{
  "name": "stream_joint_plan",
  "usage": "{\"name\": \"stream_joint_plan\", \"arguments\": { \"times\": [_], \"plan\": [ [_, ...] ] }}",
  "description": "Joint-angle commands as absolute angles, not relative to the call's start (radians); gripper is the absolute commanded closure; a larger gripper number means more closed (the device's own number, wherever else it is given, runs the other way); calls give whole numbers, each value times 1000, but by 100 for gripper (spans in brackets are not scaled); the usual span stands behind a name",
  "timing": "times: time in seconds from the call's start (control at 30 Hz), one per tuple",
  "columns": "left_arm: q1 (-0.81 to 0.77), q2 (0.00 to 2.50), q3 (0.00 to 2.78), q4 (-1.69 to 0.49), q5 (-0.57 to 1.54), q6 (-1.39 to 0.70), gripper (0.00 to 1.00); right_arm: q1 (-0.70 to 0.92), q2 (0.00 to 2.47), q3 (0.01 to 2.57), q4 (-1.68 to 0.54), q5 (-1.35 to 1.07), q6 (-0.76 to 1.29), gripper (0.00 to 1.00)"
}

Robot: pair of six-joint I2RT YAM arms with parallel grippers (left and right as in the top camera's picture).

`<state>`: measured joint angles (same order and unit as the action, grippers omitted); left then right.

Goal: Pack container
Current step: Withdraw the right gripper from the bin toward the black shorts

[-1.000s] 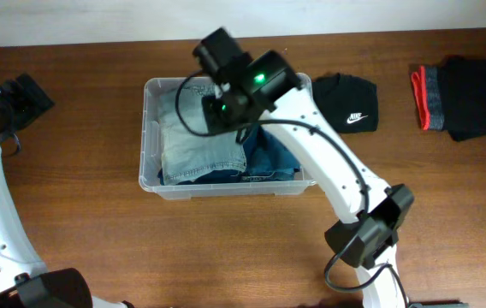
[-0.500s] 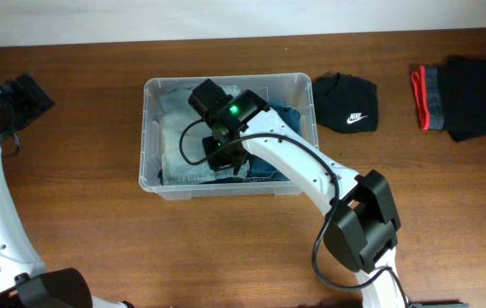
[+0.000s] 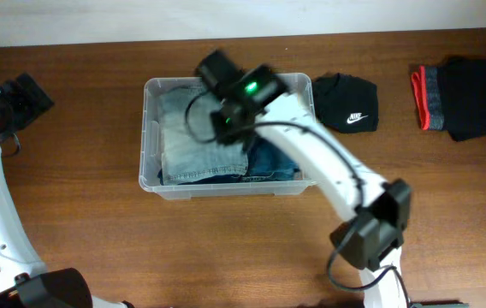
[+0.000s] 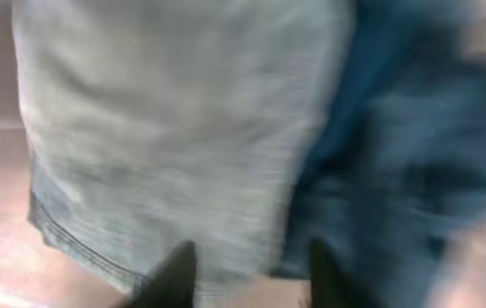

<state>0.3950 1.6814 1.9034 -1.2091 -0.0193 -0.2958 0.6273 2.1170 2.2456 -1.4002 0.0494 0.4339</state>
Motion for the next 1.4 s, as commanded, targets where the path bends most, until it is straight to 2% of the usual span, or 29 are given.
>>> {"name": "stream_joint_plan", "arguments": {
  "times": [0.0,0.03,0.1,0.23,0.4,0.53,0.73,0.87,1.17,1.37],
  "plan": [
    [398,1692,1898,-1209,-26,-302,1,500,2039,2357,-1466,158,422,28],
    [398,1692,1898,-1209,-26,-302,1,458,2035,2376,-1490,168,423,15],
    [398,1692,1898,-1209,-26,-302,1,360,2032,2399,-1528,168,424,0],
    [398,1692,1898,-1209,-26,-302,1,167,2035,2391,-1552,122,426,1],
    [398,1692,1898,-1209,-26,-302,1,-47,2053,2350,-1549,-130,422,1],
    [398,1692,1898,-1209,-26,-302,1,-162,2058,2294,-1491,-229,434,2],
    [398,1692,1898,-1209,-26,-302,1,-317,2060,2208,-1351,-243,541,1],
    [398,1692,1898,-1209,-26,-302,0,-437,2062,2173,-1275,-236,536,1],
    [398,1692,1898,-1209,-26,-302,1,-651,2098,2141,-1185,-138,260,1],
    [398,1692,1898,-1209,-26,-302,1,-728,2162,2141,-1103,-270,-32,1]
  ]
}}
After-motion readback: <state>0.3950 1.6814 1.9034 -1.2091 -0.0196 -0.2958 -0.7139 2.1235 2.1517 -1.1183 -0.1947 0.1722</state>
